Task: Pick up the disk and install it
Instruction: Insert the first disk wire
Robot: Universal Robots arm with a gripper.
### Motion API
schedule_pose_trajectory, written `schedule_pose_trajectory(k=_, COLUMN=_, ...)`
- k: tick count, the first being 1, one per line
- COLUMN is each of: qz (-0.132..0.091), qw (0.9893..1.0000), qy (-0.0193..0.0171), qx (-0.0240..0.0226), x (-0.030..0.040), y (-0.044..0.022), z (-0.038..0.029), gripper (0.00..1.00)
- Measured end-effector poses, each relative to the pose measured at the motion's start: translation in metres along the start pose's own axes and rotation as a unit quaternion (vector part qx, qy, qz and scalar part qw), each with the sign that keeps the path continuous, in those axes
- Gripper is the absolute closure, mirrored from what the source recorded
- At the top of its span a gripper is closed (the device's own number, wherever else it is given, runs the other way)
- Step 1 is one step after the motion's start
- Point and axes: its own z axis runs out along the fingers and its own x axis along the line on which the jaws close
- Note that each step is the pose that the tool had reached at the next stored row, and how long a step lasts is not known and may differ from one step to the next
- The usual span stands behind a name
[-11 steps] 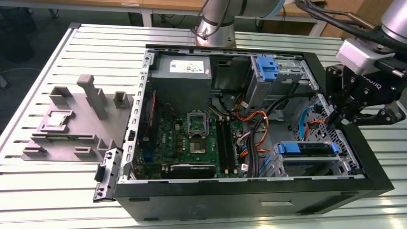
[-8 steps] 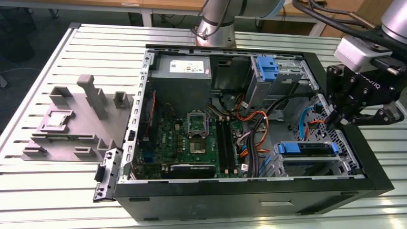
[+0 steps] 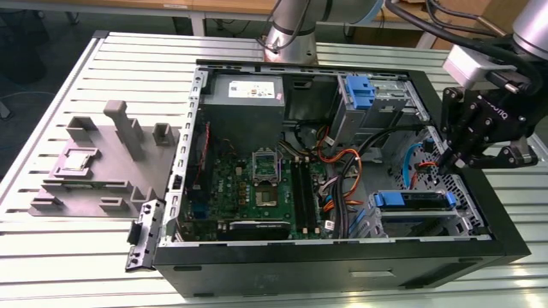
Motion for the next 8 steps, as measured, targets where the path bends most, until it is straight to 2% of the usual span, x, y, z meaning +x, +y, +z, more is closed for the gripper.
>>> schedule_pose_trajectory(k=3, qz=0.0, qw=1.0, qy=-0.0001, qx=0.0, x=0.0006, y=0.005, z=0.0003, gripper=0.83)
schedule_pose_trajectory(k=8, qz=0.001, qw=1.0, qy=0.0, qx=0.0, x=0.0086, y=0.0081, z=0.0011, gripper=0.83)
